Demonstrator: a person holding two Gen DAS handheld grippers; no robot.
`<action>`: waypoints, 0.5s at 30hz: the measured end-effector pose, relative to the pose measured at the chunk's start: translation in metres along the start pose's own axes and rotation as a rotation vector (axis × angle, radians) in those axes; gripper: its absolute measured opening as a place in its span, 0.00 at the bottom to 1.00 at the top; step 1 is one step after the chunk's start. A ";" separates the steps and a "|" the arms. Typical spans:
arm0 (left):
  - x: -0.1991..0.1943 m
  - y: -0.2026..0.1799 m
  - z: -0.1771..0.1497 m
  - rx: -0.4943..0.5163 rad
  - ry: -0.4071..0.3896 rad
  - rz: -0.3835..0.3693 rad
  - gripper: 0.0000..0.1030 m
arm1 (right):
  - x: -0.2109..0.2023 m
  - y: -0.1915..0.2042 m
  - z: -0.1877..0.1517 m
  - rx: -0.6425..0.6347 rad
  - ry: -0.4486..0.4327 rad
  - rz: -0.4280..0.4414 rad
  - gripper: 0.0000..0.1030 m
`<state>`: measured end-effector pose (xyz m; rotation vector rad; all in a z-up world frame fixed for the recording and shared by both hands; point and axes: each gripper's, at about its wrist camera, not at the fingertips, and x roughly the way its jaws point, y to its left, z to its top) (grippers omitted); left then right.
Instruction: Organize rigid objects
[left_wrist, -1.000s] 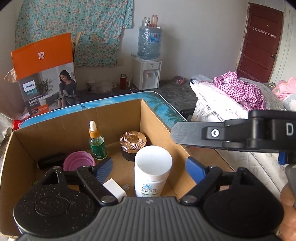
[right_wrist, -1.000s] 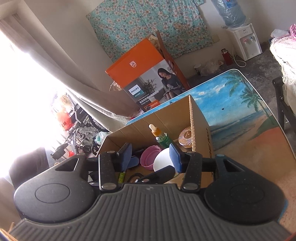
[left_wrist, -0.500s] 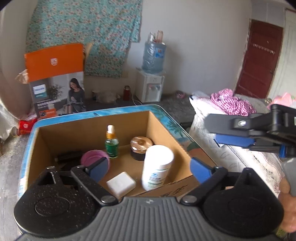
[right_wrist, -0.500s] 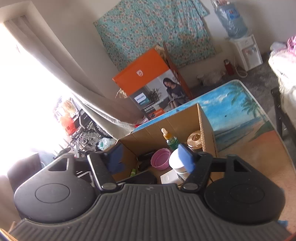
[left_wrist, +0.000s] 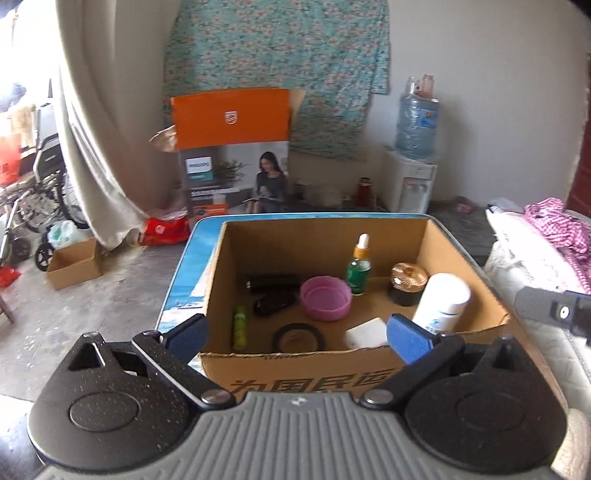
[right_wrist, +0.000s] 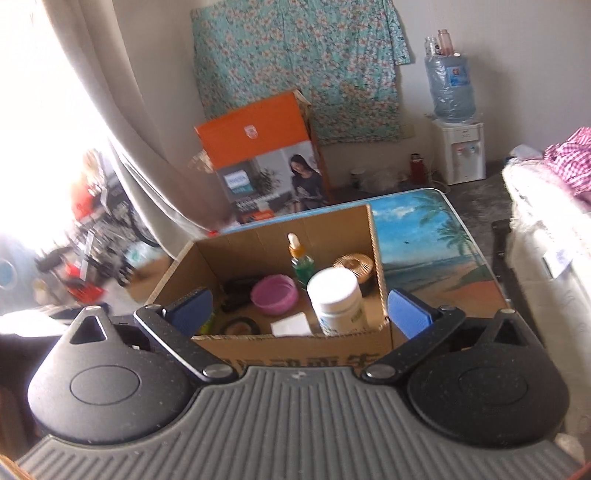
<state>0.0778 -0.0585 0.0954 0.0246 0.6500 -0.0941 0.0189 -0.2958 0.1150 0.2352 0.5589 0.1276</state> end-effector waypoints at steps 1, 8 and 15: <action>0.001 0.000 0.000 0.003 0.004 -0.003 1.00 | 0.001 0.002 -0.002 -0.010 0.004 -0.021 0.99; 0.014 -0.009 -0.007 0.044 0.040 0.012 1.00 | 0.019 0.015 -0.014 -0.054 0.073 -0.139 0.99; 0.027 -0.005 -0.009 0.004 0.121 -0.008 1.00 | 0.039 0.021 -0.015 -0.075 0.111 -0.151 0.99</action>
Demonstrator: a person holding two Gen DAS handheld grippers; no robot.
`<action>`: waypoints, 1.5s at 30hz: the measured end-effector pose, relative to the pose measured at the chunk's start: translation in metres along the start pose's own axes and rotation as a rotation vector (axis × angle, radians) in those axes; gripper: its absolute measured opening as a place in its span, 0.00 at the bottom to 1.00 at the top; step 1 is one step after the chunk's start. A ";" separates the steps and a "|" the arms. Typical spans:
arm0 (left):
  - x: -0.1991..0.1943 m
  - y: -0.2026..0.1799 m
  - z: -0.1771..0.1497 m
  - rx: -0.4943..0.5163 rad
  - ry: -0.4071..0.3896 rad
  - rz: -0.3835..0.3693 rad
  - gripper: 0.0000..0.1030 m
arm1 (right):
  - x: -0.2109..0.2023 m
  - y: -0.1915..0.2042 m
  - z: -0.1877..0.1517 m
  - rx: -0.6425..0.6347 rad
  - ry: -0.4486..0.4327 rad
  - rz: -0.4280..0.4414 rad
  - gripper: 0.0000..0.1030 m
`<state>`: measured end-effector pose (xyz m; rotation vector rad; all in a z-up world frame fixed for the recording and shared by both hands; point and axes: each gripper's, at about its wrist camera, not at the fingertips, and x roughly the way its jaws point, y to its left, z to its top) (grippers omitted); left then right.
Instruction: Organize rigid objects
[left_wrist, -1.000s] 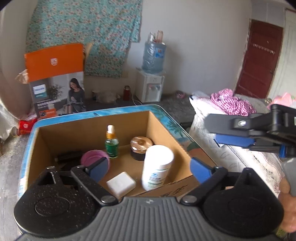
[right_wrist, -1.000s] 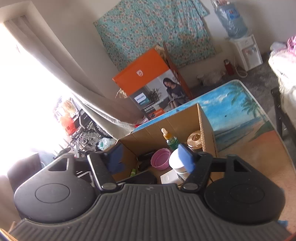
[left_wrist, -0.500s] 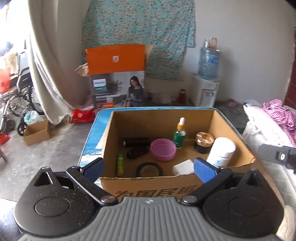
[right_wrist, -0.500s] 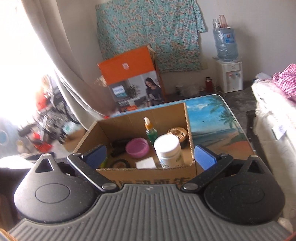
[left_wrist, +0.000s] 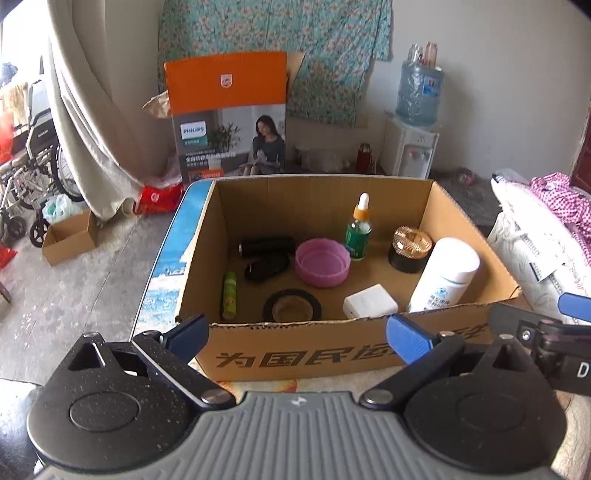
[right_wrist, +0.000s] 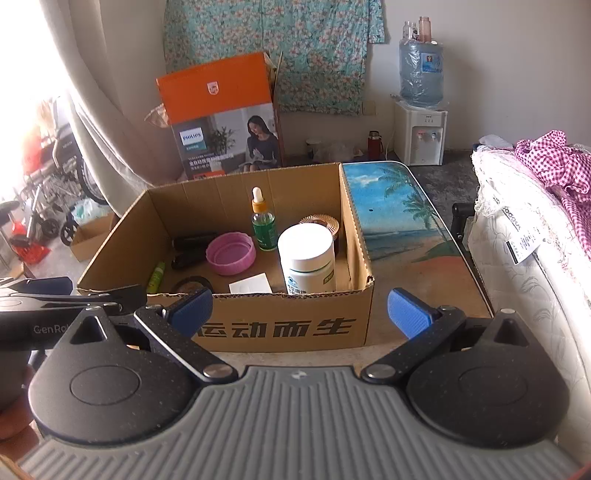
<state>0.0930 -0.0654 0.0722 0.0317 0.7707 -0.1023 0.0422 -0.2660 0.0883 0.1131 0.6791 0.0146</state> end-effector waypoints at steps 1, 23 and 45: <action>0.001 0.000 0.000 -0.001 0.005 0.003 1.00 | 0.002 0.001 0.000 -0.005 0.004 0.001 0.99; 0.001 0.017 0.003 -0.038 0.003 0.033 1.00 | -0.030 0.005 0.007 -0.100 -0.262 -0.123 0.99; -0.022 0.037 -0.001 -0.085 -0.075 -0.030 1.00 | -0.048 0.011 -0.010 -0.127 -0.378 -0.150 0.99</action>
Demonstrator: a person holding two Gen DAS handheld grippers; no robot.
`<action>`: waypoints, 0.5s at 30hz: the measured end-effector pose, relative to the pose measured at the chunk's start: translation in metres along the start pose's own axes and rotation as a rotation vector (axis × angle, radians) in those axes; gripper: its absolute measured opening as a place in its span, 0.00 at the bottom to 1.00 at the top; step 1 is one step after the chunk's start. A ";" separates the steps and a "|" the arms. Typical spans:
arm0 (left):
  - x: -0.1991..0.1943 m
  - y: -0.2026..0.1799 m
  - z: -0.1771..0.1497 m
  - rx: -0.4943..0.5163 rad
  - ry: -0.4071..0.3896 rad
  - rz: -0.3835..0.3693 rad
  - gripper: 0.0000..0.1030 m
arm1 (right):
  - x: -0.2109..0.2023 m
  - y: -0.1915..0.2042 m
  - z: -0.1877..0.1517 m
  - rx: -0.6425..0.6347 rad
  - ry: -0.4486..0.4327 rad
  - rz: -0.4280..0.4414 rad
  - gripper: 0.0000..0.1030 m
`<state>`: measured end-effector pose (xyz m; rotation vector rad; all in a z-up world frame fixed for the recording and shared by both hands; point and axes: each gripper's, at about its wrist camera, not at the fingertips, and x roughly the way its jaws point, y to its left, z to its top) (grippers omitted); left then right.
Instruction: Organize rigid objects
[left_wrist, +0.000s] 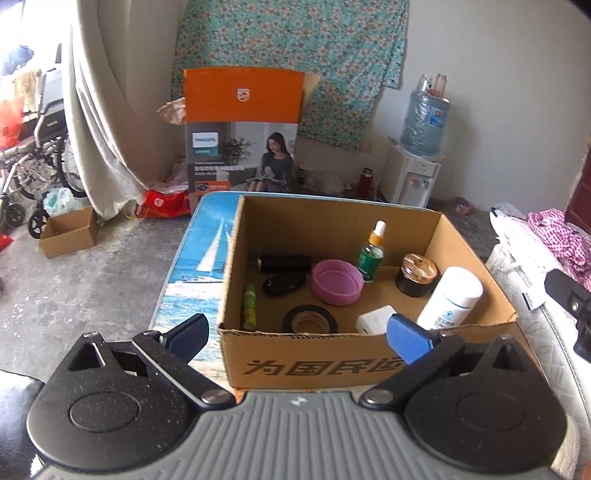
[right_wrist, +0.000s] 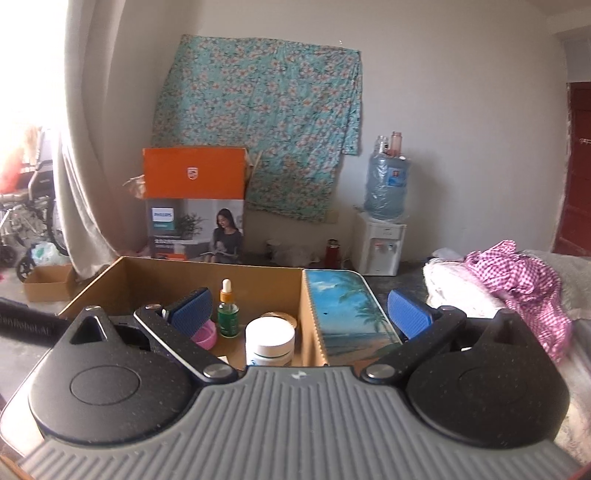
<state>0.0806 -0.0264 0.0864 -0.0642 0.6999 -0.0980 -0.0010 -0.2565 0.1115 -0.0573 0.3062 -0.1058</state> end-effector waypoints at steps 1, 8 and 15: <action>-0.002 0.000 0.001 -0.002 -0.004 0.007 1.00 | 0.001 -0.001 -0.001 0.002 -0.001 0.003 0.99; -0.009 -0.003 0.005 0.003 -0.019 0.038 1.00 | 0.003 -0.007 -0.004 0.043 0.005 0.037 0.99; -0.012 -0.010 0.005 0.023 -0.025 0.042 1.00 | 0.006 -0.016 -0.007 0.077 0.014 0.054 0.99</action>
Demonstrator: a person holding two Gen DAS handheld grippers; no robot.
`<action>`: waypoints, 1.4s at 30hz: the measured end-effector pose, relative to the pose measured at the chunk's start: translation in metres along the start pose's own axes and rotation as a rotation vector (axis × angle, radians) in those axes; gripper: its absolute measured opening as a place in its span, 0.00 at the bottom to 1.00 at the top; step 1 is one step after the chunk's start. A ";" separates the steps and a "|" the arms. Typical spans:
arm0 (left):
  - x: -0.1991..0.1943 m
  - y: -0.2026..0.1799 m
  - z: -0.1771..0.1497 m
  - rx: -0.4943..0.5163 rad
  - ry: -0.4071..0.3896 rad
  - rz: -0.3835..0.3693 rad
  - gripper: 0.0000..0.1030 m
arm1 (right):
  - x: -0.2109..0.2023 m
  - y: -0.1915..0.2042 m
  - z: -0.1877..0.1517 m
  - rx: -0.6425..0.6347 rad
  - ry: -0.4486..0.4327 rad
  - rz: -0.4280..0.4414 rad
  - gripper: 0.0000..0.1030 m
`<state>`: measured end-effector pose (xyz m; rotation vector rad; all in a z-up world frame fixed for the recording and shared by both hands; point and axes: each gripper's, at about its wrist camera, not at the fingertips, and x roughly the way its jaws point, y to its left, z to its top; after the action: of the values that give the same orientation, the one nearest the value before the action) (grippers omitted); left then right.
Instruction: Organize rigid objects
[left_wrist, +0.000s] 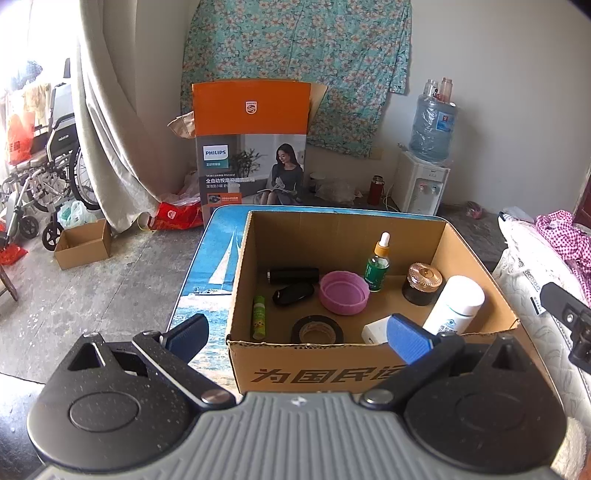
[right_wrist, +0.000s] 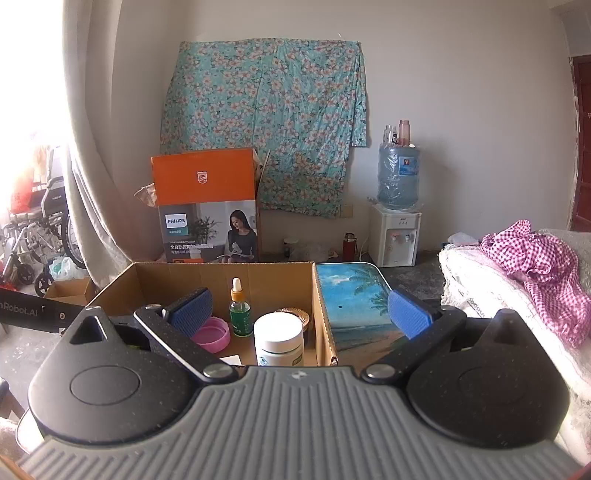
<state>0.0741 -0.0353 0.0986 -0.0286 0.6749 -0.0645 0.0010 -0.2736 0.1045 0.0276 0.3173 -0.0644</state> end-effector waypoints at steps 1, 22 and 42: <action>0.000 0.000 0.000 0.000 0.000 0.000 1.00 | 0.000 -0.001 0.000 0.002 0.001 0.000 0.99; 0.035 -0.021 -0.004 0.012 0.093 -0.003 1.00 | 0.052 -0.006 -0.014 0.103 0.293 0.056 0.99; 0.052 -0.029 -0.005 0.040 0.122 0.020 1.00 | 0.081 0.014 -0.012 0.059 0.348 0.088 0.99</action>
<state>0.1098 -0.0682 0.0635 0.0203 0.7956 -0.0612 0.0750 -0.2639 0.0680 0.1122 0.6616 0.0193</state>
